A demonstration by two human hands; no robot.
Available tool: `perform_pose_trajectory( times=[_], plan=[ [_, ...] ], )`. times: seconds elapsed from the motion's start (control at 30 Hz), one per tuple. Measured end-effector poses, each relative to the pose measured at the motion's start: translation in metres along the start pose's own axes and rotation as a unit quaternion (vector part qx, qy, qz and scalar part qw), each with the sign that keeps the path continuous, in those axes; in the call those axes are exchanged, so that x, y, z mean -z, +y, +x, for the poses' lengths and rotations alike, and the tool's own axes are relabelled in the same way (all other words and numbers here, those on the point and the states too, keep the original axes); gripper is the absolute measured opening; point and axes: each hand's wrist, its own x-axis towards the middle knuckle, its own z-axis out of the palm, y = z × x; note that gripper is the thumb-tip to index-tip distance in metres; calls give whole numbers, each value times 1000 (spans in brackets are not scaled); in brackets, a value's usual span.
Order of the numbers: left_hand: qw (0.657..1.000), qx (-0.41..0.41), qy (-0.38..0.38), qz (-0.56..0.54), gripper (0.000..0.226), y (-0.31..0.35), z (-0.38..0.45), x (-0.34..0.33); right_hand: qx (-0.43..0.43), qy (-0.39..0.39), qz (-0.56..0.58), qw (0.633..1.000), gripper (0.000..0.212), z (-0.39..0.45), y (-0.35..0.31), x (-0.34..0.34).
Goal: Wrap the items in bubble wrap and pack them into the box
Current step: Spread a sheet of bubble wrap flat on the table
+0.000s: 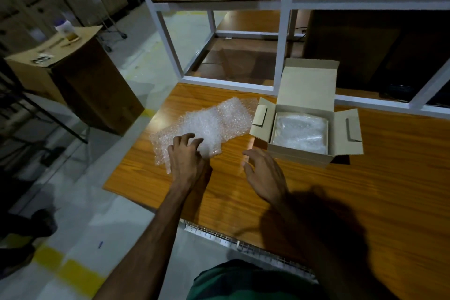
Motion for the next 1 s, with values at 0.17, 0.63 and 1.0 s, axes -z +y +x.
perform_pose_trajectory(
  times=[0.17, 0.63, 1.0],
  plan=[
    [998, 41, -39, 22, 63, -14, 6, -4, -9, 10, 14, 1000, 37, 0, -14, 2],
    [974, 54, 107, -194, 24, -28, 38, 5, -19, 6, 25, 999, 46, 8, -51, 1],
    [940, -76, 200, -264, 21, -21, 25, 57, -52, -103, 270, 956, 93, 56, -119, -1]
  ],
)
